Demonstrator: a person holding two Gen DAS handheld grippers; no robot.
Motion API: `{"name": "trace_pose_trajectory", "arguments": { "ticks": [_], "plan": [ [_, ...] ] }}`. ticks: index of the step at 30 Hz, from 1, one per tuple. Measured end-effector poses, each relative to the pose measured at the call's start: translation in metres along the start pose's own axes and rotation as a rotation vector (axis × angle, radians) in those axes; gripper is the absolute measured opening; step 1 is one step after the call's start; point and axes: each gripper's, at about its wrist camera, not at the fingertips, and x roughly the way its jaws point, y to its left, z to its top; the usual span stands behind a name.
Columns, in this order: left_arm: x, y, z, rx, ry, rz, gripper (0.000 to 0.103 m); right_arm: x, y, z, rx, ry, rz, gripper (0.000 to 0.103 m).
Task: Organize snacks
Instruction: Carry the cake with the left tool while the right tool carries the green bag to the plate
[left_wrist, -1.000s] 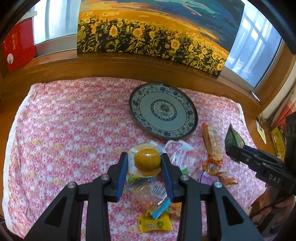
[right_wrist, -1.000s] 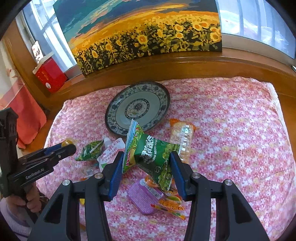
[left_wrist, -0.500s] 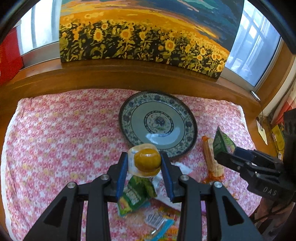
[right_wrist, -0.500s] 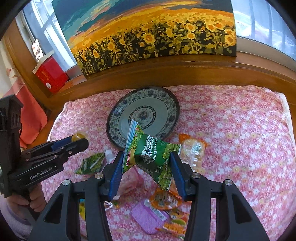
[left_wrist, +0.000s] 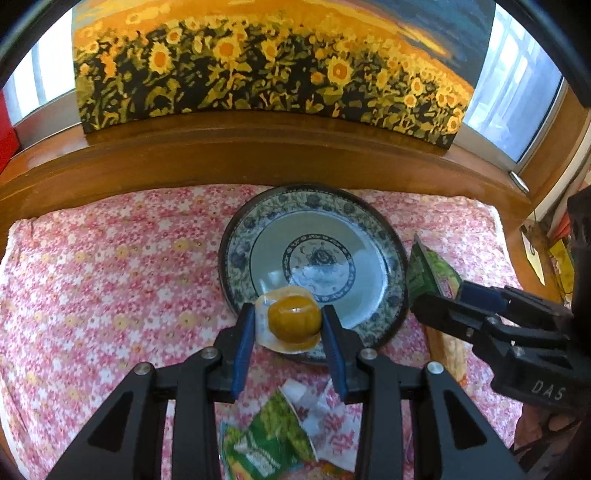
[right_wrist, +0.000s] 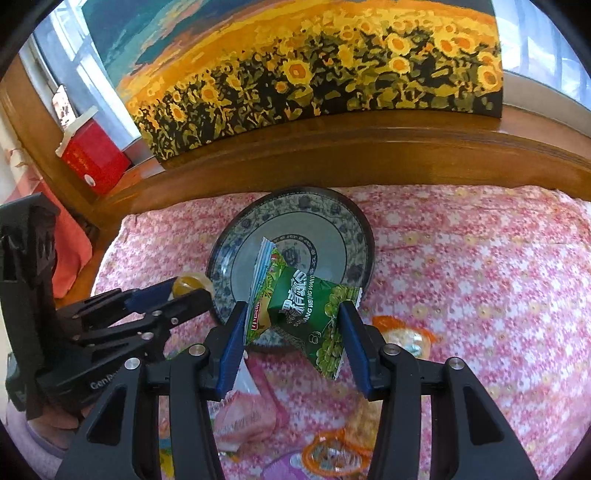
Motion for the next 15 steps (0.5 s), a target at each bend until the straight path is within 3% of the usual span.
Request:
{"name": "trace_pose_trajectory", "arguments": {
  "ticks": [15],
  "plan": [
    [0.03, 0.006, 0.014, 0.01, 0.038, -0.003, 0.04, 0.037, -0.007, 0.015, 0.04, 0.057, 0.008, 0.05]
  ]
}}
